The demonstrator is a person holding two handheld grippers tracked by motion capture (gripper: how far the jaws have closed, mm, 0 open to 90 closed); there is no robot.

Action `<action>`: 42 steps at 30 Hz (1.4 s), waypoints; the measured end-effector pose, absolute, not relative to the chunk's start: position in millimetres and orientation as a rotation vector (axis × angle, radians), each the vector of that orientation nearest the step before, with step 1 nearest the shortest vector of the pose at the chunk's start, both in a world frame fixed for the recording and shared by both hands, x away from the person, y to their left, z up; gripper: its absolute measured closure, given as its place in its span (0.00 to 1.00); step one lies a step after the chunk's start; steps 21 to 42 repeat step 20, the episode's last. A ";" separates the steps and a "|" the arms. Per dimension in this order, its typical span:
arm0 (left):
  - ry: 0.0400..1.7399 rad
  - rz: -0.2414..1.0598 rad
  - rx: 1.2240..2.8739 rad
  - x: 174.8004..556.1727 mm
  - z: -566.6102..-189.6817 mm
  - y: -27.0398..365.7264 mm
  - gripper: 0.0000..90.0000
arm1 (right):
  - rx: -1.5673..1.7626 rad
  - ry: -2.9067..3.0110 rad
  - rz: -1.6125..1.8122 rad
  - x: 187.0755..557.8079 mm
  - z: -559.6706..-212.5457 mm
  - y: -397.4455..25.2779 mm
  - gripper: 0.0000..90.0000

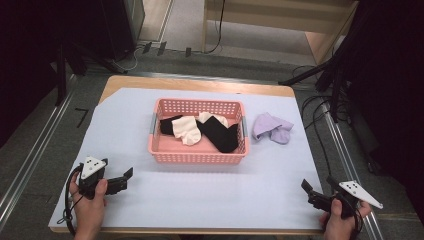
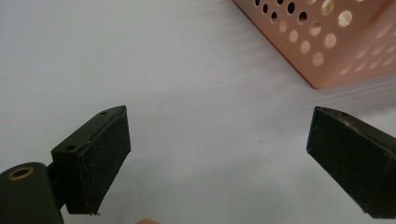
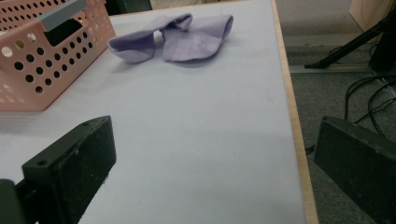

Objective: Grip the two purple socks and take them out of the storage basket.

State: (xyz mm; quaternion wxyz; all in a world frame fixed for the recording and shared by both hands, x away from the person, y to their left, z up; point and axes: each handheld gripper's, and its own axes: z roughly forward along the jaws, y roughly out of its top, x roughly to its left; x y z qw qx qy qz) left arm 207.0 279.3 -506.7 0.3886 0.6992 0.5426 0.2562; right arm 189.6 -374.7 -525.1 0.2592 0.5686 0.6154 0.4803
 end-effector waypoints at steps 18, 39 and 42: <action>1.391 0.627 1.777 208.6 -506.7 280.7 0.08 | 1.516 1.724 1.221 189.9 -530.8 -366.9 0.07; 1.393 0.623 1.776 208.8 -506.8 280.8 0.08 | 1.520 1.726 1.223 190.1 -530.9 -367.3 0.07; 1.393 0.623 1.776 208.8 -506.8 280.8 0.08 | 1.520 1.726 1.223 190.1 -530.9 -367.3 0.07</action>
